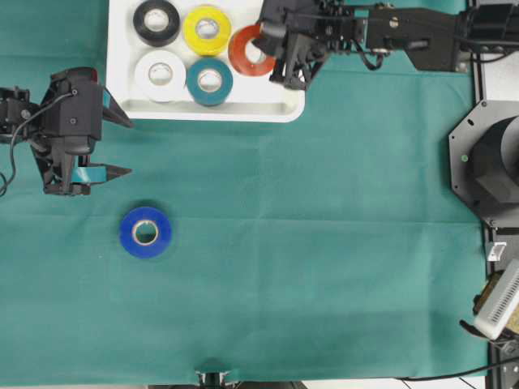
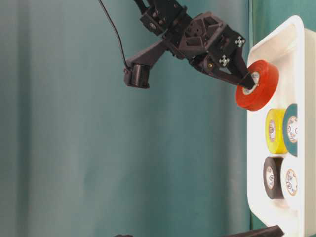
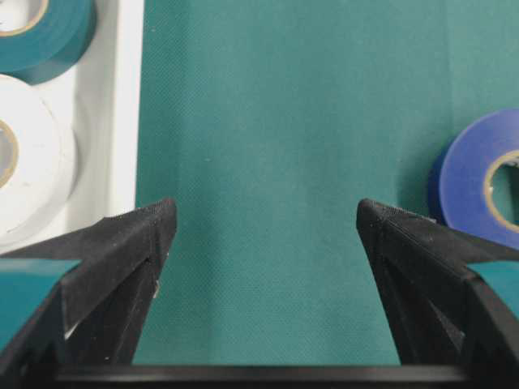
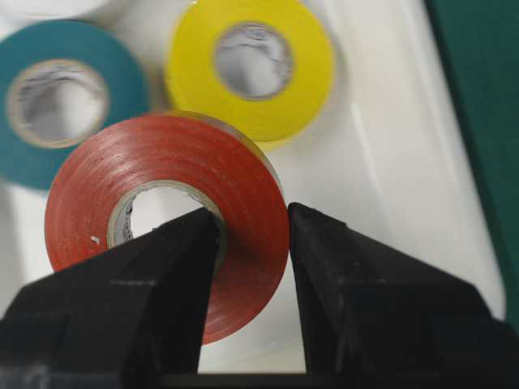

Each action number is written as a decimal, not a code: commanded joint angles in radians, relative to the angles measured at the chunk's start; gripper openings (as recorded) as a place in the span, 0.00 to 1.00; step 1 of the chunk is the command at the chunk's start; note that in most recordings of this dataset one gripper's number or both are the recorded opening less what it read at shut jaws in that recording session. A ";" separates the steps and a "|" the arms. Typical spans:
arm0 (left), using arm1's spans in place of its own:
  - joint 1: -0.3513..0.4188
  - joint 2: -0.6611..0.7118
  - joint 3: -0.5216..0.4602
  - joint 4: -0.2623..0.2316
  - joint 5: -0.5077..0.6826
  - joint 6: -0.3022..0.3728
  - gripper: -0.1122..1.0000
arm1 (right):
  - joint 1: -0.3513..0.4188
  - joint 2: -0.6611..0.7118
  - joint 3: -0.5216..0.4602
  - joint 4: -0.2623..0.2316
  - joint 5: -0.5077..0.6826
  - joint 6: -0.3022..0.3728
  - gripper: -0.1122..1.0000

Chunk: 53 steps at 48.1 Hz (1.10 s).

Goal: Put the tape alternately from left to right into the white case.
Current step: 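Carry the orange tape with the right gripper into the tray's top right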

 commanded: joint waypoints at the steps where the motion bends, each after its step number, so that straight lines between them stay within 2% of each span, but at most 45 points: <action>1: -0.008 -0.008 -0.011 -0.002 -0.003 0.003 0.99 | -0.029 0.003 -0.037 -0.003 -0.003 -0.002 0.12; 16: -0.012 -0.008 -0.011 -0.002 -0.003 0.003 0.99 | -0.084 0.020 -0.041 -0.028 -0.003 0.000 0.12; 30: -0.011 -0.008 -0.012 -0.002 -0.003 0.003 0.99 | -0.084 0.020 -0.040 -0.028 0.002 0.000 0.12; 40: -0.012 -0.008 -0.014 -0.002 -0.003 0.003 0.99 | -0.084 0.020 -0.041 -0.028 0.071 0.005 0.12; 47: -0.011 -0.008 -0.015 -0.002 -0.003 0.003 0.99 | -0.084 0.020 -0.041 -0.028 0.077 0.005 0.12; 49: -0.011 -0.008 -0.015 -0.002 -0.003 0.003 0.99 | -0.086 0.020 -0.043 -0.028 0.074 0.005 0.16; 53: -0.012 -0.008 -0.015 -0.002 -0.003 0.003 0.99 | -0.084 0.020 -0.043 -0.028 0.067 0.005 0.31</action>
